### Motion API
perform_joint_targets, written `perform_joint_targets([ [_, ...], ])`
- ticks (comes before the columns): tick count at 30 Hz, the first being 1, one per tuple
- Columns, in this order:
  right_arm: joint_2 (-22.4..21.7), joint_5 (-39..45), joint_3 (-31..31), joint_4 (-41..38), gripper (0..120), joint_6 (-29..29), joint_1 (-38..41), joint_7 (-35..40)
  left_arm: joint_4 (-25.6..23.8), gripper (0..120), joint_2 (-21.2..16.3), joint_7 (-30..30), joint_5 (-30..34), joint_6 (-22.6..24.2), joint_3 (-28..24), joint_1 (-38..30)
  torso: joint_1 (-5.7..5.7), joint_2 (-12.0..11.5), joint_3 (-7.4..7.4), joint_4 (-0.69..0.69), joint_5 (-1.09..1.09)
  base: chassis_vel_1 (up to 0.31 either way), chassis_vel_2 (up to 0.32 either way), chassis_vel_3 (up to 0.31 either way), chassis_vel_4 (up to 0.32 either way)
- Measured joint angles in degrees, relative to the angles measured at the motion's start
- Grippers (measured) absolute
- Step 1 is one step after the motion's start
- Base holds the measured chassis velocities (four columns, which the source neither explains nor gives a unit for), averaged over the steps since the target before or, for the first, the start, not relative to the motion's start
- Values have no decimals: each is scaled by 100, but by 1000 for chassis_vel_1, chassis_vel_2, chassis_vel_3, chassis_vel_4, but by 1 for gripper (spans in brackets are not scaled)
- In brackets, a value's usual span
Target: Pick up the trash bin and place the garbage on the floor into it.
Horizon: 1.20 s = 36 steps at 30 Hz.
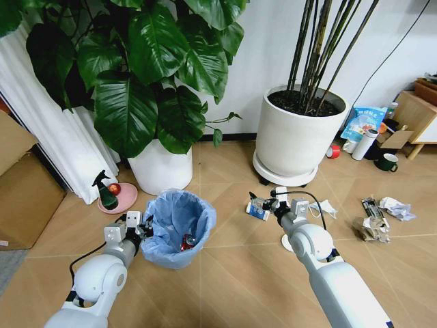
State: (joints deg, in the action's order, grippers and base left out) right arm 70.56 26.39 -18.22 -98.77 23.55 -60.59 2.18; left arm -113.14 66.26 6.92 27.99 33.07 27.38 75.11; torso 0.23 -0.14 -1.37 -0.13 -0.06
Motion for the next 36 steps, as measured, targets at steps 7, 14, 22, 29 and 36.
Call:
perform_joint_targets([
  [7,-6,-7,-55,6,100,-19,-53,-29,5,0,17,-4,-3,0,-20,-14,0,0,0,0,1,-101,-89,97,103],
  [14,-39,-52,-146,-9,100,-64,-172,-84,27,0,53,-7,-28,-7,-35,-28,0,0,0,-1,1,-110,-118,114,106],
  [22,-48,-180,-247,-31,100,-151,-290,-190,2,0,40,-15,-36,-10,-35,9,0,0,0,0,2,-96,-107,97,107],
  [29,-13,-254,-271,-30,100,-187,-332,-275,-48,0,36,-24,-41,-12,-22,52,0,0,0,0,0,-47,-43,44,24],
  [36,11,-326,-255,-30,100,-207,-374,-279,-57,0,40,-66,-66,-35,1,84,-1,0,1,0,0,-86,72,89,-56],
])
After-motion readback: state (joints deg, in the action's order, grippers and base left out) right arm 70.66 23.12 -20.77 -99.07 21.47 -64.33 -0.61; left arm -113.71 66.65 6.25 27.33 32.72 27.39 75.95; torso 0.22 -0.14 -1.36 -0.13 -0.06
